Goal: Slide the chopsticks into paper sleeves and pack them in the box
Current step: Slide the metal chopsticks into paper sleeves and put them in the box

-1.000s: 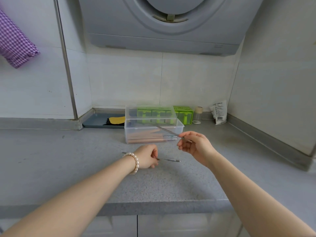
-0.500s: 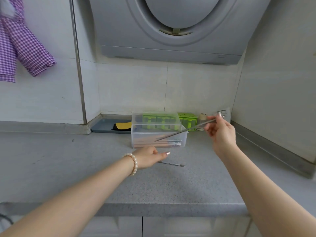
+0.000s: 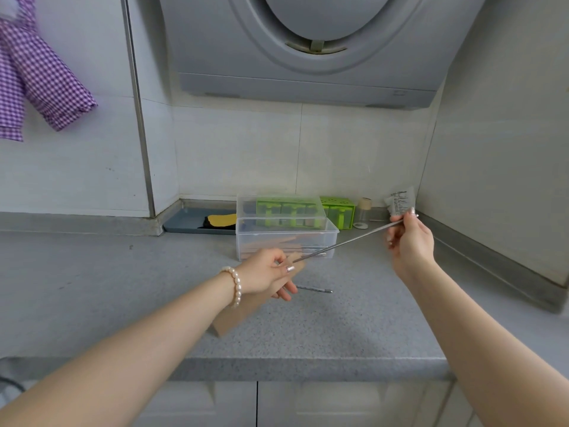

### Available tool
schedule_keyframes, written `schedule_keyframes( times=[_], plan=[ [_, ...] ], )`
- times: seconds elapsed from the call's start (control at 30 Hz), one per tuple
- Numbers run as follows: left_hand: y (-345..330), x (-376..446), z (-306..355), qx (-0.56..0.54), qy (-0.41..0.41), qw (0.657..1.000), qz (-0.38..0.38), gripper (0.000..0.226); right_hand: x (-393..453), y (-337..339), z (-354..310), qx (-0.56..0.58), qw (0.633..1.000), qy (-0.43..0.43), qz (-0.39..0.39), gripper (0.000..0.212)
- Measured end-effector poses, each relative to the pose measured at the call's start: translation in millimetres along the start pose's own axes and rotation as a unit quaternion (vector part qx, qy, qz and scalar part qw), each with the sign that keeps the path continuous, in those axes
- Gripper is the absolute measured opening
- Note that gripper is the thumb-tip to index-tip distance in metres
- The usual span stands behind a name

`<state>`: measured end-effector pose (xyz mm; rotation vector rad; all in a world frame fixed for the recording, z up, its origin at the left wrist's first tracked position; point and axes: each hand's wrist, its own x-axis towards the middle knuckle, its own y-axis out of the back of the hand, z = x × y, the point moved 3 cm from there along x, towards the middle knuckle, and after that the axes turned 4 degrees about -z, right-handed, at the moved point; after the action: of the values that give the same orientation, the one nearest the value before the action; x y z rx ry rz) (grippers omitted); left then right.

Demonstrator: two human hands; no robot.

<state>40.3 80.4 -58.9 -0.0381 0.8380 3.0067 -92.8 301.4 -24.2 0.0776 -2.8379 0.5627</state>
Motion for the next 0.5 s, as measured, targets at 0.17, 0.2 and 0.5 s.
schedule_keyframes(
  times=[0.17, 0.2, 0.5],
  plan=[
    [4.8, -2.7, -0.2, -0.025, -0.005, 1.0, 0.013, 0.01, 0.7, -1.8, -2.9, -0.012, 1.0, 0.012, -0.006, 0.041],
    [5.4, -2.7, -0.4, -0.022, -0.007, 1.0, 0.016, 0.009, 0.4, -2.7, -2.8, -0.018, 1.0, 0.014, -0.007, 0.041],
    [1.3, -1.5, -5.8, -0.06, 0.004, 0.998, 0.012, 0.013, -7.6, -10.5, -6.2, -0.035, 0.999, 0.034, -0.011, 0.042]
  ],
)
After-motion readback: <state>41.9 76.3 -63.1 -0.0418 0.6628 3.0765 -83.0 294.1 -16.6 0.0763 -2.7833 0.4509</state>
